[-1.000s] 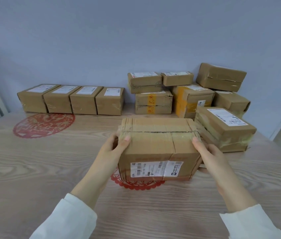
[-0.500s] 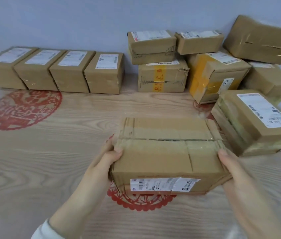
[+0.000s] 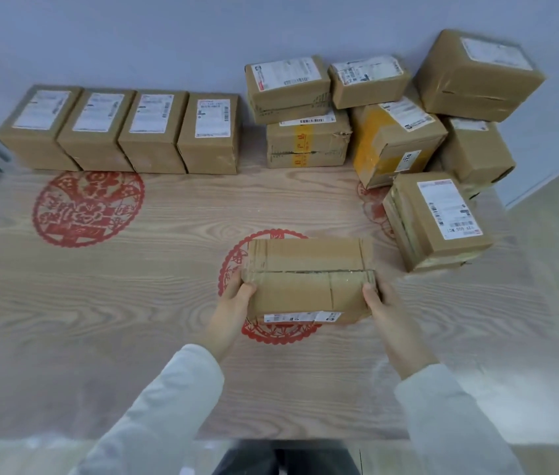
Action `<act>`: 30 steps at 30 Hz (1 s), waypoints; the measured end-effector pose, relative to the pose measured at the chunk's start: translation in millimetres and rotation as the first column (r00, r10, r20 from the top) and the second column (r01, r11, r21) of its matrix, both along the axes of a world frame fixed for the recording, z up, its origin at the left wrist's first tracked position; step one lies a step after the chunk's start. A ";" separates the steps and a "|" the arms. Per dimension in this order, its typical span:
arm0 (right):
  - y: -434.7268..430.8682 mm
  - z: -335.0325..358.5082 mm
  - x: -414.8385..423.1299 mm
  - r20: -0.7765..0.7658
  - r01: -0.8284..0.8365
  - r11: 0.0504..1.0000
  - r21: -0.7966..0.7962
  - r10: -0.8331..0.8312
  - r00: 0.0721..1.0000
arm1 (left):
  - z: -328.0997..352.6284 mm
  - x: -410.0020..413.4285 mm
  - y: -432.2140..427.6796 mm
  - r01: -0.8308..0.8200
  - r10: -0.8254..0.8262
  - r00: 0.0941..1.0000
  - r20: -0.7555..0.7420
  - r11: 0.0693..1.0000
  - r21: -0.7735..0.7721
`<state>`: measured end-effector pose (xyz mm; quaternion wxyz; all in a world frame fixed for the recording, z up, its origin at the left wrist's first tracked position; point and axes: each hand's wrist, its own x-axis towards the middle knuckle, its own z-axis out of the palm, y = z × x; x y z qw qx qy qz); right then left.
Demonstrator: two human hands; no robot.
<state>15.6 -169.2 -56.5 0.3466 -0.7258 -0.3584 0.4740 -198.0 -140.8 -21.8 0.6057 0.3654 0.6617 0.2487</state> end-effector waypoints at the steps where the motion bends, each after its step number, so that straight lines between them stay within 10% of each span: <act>1: 2.6 4.4 -0.6 0.000 0.000 1.000 -0.023 0.000 1.000 | 2.7 0.5 1.6 0.012 -0.012 1.000 -0.017 1.000 -0.002; 6: 13.5 19.8 -3.2 0.291 -0.064 0.997 0.039 0.050 0.955 | 5.1 3.0 5.2 0.015 -0.017 0.998 -0.054 0.999 -0.042; 11: 33.8 16.0 -26.2 0.808 -0.496 0.868 -0.012 0.300 0.506 | -13.7 5.0 9.6 -0.062 0.062 0.997 -0.035 0.998 -0.004; 19: 60.7 -5.2 -63.2 0.867 -0.675 0.729 -0.118 0.407 0.288 | -33.5 8.3 12.8 -0.121 0.121 0.993 0.007 0.992 0.039; 30: 61.5 -17.1 -62.3 0.881 -0.682 0.727 -0.076 0.369 0.295 | -42.2 7.9 12.1 -0.161 0.158 0.986 0.058 0.986 0.049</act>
